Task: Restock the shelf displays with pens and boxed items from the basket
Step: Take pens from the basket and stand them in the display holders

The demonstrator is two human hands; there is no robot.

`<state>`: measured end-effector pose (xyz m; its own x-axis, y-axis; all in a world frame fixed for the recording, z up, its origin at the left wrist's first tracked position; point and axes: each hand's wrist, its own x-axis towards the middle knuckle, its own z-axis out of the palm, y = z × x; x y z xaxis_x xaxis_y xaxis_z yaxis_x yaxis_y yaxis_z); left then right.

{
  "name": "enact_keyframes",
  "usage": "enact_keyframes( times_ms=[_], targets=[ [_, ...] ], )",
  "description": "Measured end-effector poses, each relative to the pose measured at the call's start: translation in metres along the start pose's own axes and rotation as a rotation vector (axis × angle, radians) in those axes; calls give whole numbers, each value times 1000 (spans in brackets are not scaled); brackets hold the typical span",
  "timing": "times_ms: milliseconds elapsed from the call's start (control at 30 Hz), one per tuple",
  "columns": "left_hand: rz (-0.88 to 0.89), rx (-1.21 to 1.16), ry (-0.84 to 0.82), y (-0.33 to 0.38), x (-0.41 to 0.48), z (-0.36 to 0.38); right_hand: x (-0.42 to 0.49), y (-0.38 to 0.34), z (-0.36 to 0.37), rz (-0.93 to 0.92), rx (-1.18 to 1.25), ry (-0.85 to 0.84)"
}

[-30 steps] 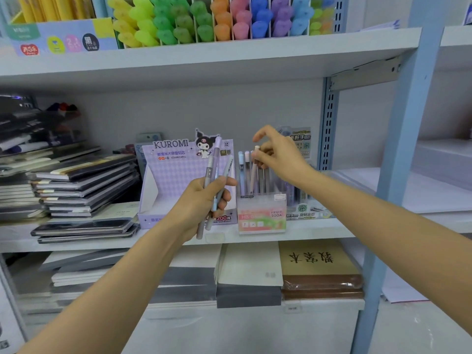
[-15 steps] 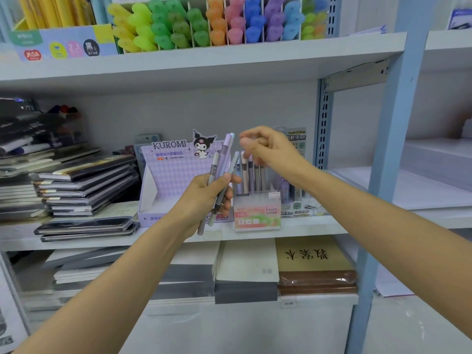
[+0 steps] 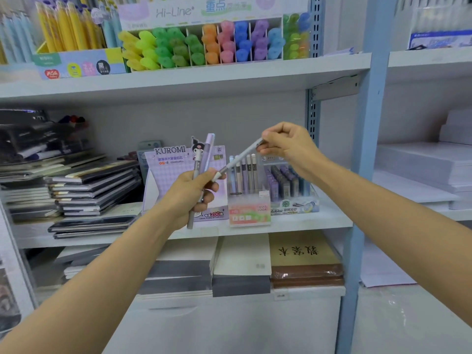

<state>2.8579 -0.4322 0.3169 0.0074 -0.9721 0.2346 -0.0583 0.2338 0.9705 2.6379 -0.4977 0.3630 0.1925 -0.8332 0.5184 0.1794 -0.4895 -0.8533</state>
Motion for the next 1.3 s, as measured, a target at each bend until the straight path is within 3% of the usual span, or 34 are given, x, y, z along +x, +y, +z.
enact_keyframes(
  times_ms=[100, 233, 333, 500, 667, 1033, 1200, 1300],
  targets=[
    [24, -11, 94, 5, -1, -2, -5, 2, -5, 29, -113, -77],
    [68, 25, 178, 10, 1, 0, -12, 6, -9, -25, -512, -379],
    [108, -15, 173, 13, 1, 4, -15, 11, -6, 32, -571, -529],
    [122, -77, 234, 12, -1, 6, -16, 19, -7, 34, -454, -497],
    [126, -101, 181, 5, 0, 19, -20, 24, 4, 26, -386, -560],
    [190, -78, 148, 2, 11, 29, -14, 23, 11, -15, -472, -558],
    [196, 12, 103, 2, 18, 25, -4, 16, 20, -112, -336, -276],
    [205, 112, 51, 0, 23, 26, 3, 16, 28, -120, -321, -241]
  ],
)
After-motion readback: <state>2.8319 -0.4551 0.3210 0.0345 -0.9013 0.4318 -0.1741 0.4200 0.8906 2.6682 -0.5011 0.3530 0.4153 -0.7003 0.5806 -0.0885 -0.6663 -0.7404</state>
